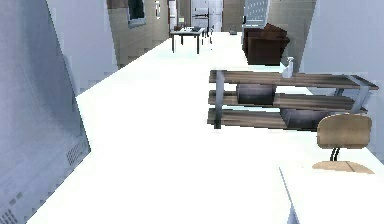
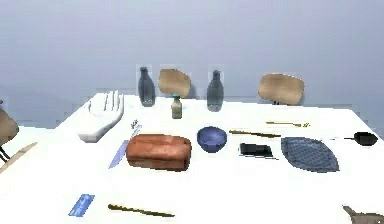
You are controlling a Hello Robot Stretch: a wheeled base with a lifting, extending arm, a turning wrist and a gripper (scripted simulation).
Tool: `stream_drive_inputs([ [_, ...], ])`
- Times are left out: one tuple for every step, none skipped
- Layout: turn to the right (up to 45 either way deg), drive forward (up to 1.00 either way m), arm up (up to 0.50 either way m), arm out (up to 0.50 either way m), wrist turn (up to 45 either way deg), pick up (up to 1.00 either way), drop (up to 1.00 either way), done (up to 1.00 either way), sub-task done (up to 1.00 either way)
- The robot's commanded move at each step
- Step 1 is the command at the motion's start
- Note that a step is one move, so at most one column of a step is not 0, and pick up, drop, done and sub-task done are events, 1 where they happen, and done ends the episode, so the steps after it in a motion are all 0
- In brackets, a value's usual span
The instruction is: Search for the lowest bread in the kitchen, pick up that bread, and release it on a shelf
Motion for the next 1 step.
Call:
stream_drive_inputs([
  [0.0,0.00,0.50,0.00,0.0,0.00,0.00,0.00,0.00],
])
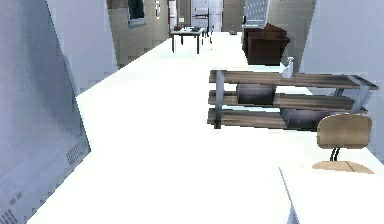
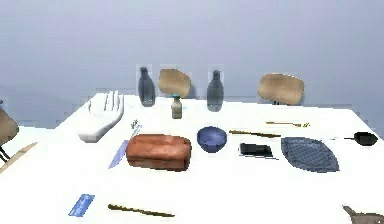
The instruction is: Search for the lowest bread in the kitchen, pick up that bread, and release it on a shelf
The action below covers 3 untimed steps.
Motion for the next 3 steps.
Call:
stream_drive_inputs([
  [0.0,0.00,0.38,0.00,0.0,0.00,0.00,0.00,0.00],
  [0.0,0.00,0.00,0.28,0.0,0.00,0.00,0.00,0.00],
  [0.0,0.00,0.00,0.00,45.0,0.00,0.00,0.00,0.00],
])
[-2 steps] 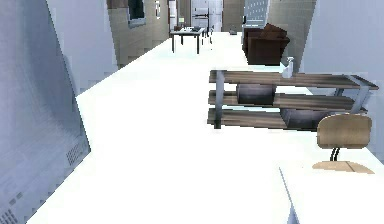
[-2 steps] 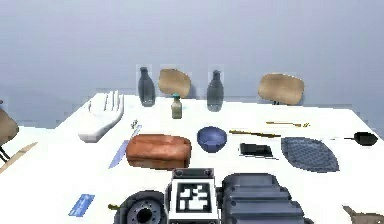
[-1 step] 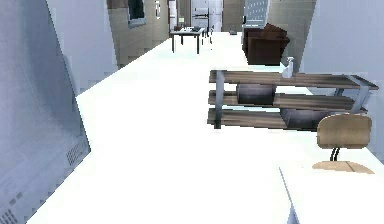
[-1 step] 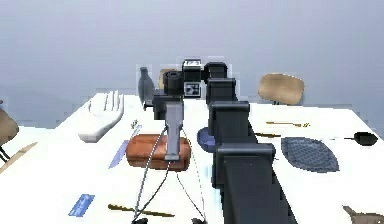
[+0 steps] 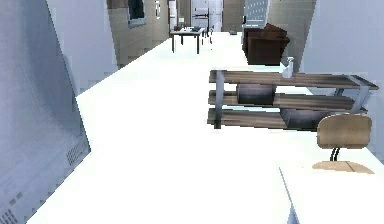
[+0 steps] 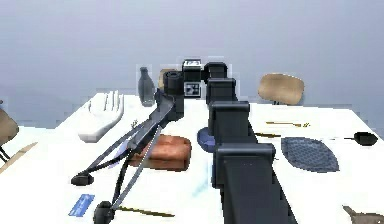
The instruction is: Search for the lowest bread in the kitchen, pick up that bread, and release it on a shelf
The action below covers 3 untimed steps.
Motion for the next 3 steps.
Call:
stream_drive_inputs([
  [0.0,0.00,0.00,0.00,45.0,0.00,0.00,0.00,0.00],
  [0.0,0.00,0.00,0.00,45.0,0.00,0.00,0.00,0.00],
  [0.0,0.00,0.00,0.00,45.0,0.00,0.00,0.00,0.00],
])
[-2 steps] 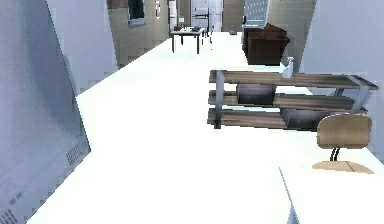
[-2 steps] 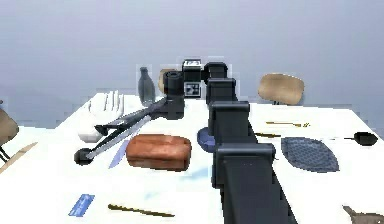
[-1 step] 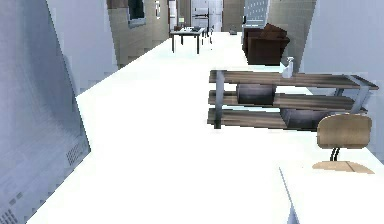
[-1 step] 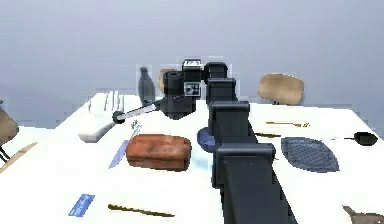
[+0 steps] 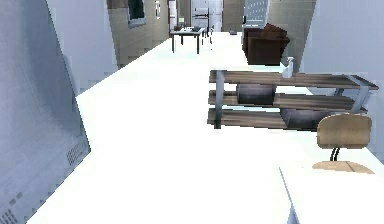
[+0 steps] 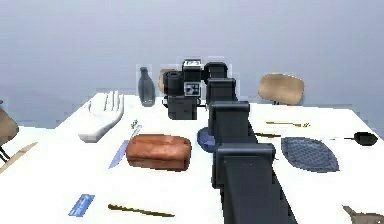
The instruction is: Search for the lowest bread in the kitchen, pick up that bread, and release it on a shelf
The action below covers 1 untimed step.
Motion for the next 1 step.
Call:
stream_drive_inputs([
  [0.0,0.00,0.00,0.00,3.0,0.00,0.00,0.00,0.00],
])
